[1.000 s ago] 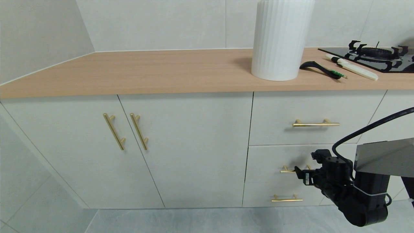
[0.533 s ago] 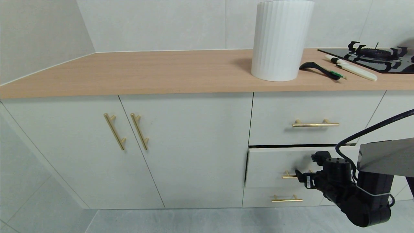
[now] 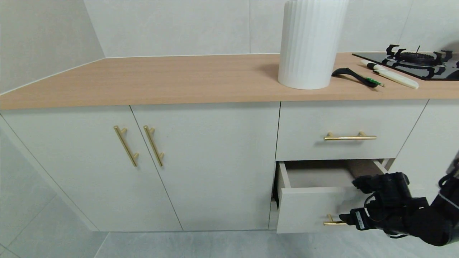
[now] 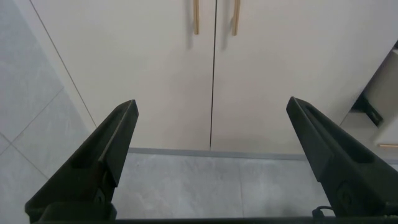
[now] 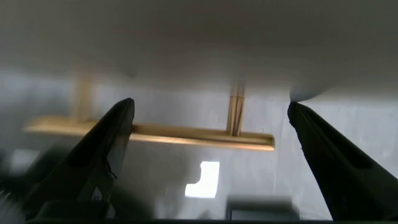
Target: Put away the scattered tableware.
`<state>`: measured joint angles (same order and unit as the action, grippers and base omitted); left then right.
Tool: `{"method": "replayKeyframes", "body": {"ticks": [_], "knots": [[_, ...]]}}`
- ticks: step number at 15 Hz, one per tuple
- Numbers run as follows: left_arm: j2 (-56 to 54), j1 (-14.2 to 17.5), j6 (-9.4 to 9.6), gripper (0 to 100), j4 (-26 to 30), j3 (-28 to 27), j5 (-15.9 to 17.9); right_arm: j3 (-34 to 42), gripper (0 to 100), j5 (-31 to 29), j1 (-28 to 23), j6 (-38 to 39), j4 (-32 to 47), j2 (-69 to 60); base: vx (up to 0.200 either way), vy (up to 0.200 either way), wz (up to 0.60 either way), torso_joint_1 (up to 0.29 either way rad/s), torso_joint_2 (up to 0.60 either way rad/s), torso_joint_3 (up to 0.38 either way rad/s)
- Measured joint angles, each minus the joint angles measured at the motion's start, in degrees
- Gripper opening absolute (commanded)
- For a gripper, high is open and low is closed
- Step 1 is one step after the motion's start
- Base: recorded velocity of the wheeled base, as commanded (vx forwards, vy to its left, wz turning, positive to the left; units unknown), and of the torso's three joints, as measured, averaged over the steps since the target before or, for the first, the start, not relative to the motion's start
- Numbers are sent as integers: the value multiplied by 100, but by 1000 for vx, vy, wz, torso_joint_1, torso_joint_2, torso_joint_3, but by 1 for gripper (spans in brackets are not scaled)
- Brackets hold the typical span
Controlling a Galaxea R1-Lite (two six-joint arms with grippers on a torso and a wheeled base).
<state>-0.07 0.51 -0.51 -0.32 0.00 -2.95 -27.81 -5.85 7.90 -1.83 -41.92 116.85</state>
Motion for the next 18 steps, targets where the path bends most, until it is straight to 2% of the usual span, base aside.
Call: {"method": "replayKeyframes", "body": {"ticks": [4,8,14,18], "knots": [[0,0,0,100,-1,0,-5,-55,100,101,288,-2,957,-1621,0,0,0,0,0,0],[0,-2,0,100,0,0,-2,-107,100,52,546,145,944,-2250,0,0,0,0,0,0],[0,0,0,100,-1,0,-2,-254,100,5,577,432,-123,-1654,0,0,0,0,0,0],[0,0,0,100,0,0,-2,-695,100,-49,540,429,-285,-889,0,0,0,0,0,0]]}}
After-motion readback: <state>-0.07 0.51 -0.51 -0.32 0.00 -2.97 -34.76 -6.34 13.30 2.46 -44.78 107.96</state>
